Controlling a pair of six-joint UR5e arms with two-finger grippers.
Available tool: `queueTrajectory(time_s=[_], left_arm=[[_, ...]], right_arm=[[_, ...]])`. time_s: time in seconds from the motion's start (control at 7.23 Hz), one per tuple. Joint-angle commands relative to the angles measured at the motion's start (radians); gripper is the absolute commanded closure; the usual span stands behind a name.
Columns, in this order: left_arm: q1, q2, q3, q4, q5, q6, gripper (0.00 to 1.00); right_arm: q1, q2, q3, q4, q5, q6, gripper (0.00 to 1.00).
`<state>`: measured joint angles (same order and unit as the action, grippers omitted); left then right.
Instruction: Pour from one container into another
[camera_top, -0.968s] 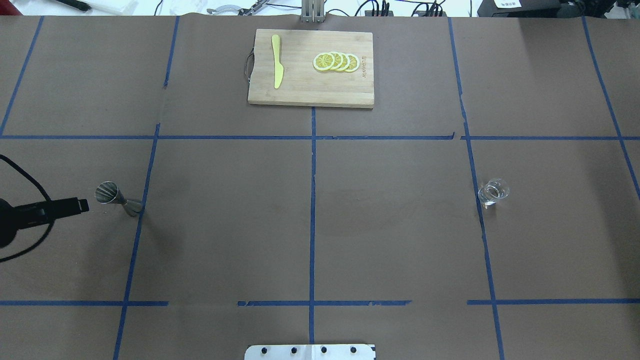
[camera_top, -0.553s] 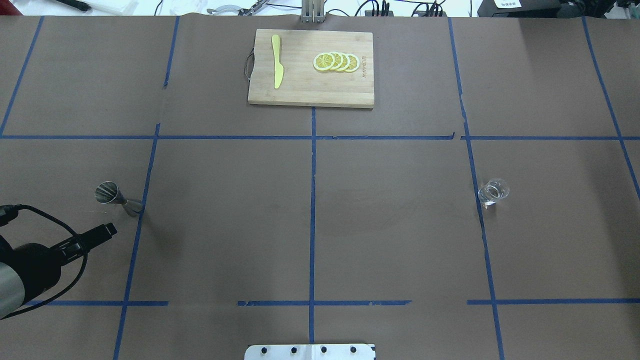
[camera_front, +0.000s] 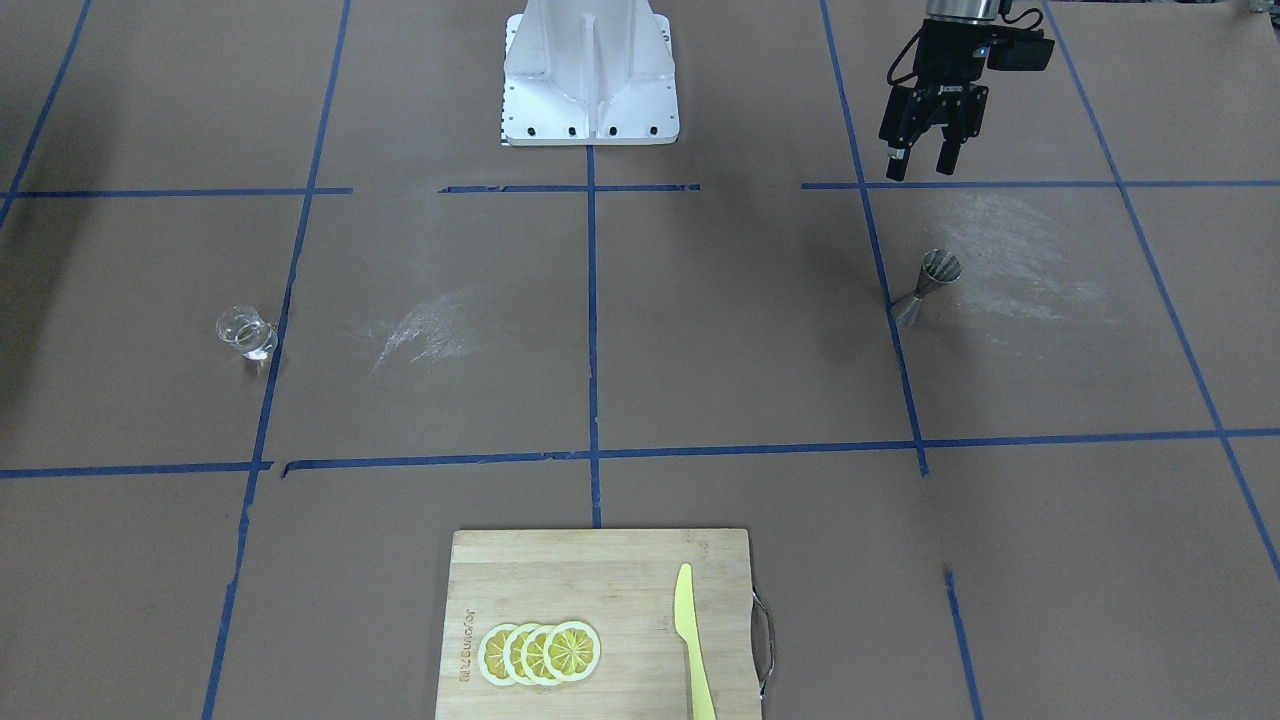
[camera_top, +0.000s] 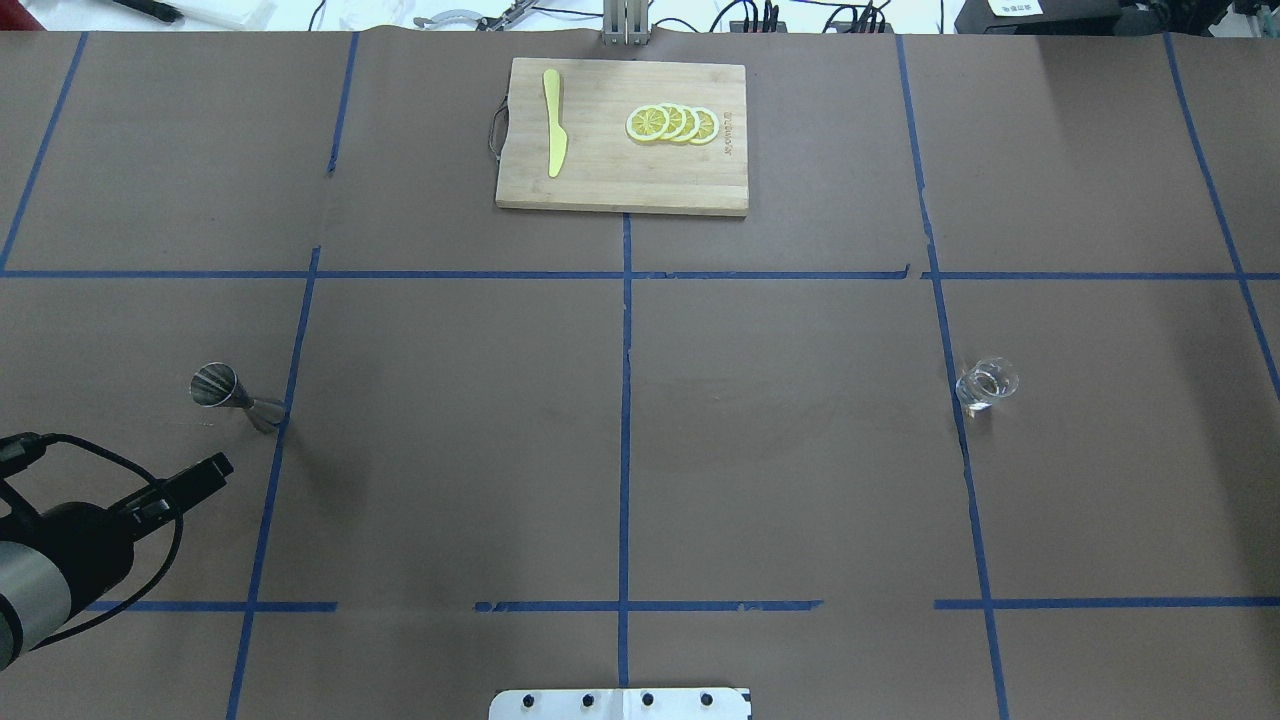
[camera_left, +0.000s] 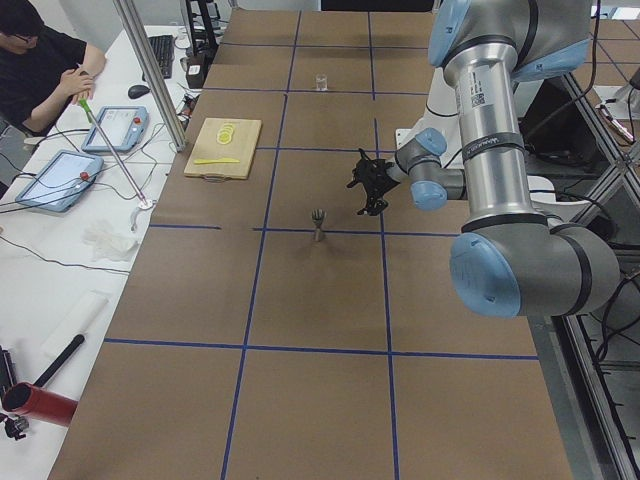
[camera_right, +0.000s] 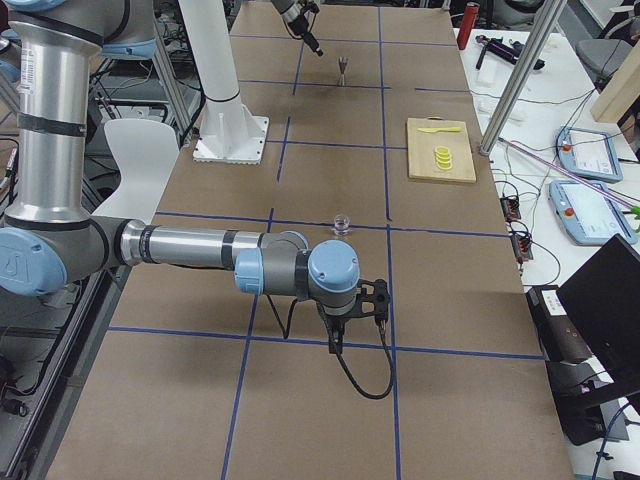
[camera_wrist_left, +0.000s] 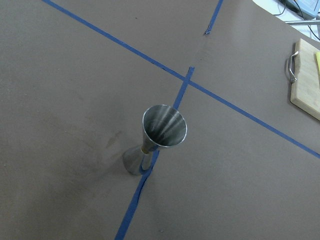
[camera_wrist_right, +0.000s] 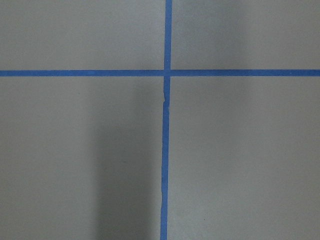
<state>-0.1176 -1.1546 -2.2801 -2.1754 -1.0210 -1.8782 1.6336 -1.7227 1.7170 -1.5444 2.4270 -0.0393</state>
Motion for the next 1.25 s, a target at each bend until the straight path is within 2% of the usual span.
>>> queueTrajectory(time_s=[0.0, 0.14, 0.28, 0.42, 0.83, 0.97, 1.11], left_arm=[[0.054, 0.000, 0.034, 0.011, 0.046, 0.099, 0.00], [0.076, -0.002, 0.060, 0.011, 0.124, 0.102, 0.00], [0.087, -0.004, 0.079, 0.019, 0.142, 0.108, 0.00], [0.090, -0.032, 0.124, 0.019, 0.224, 0.108, 0.00], [0.088, -0.108, 0.194, 0.025, 0.301, 0.106, 0.00], [0.087, -0.119, 0.226, 0.025, 0.320, 0.106, 0.00], [0.087, -0.128, 0.250, 0.025, 0.331, 0.106, 0.00]], right_arm=[[-0.001, 0.000, 0.001, 0.001, 0.007, -0.001, 0.00], [0.000, 0.000, 0.001, 0.001, 0.007, -0.001, 0.00], [0.000, 0.000, 0.007, 0.001, 0.007, -0.001, 0.00], [-0.001, 0.000, 0.007, 0.001, 0.006, -0.004, 0.00], [-0.014, 0.018, 0.029, 0.024, 0.009, 0.006, 0.00], [-0.014, 0.014, 0.071, 0.017, 0.020, 0.022, 0.00], [-0.040, -0.007, 0.148, 0.035, 0.015, 0.158, 0.00]])
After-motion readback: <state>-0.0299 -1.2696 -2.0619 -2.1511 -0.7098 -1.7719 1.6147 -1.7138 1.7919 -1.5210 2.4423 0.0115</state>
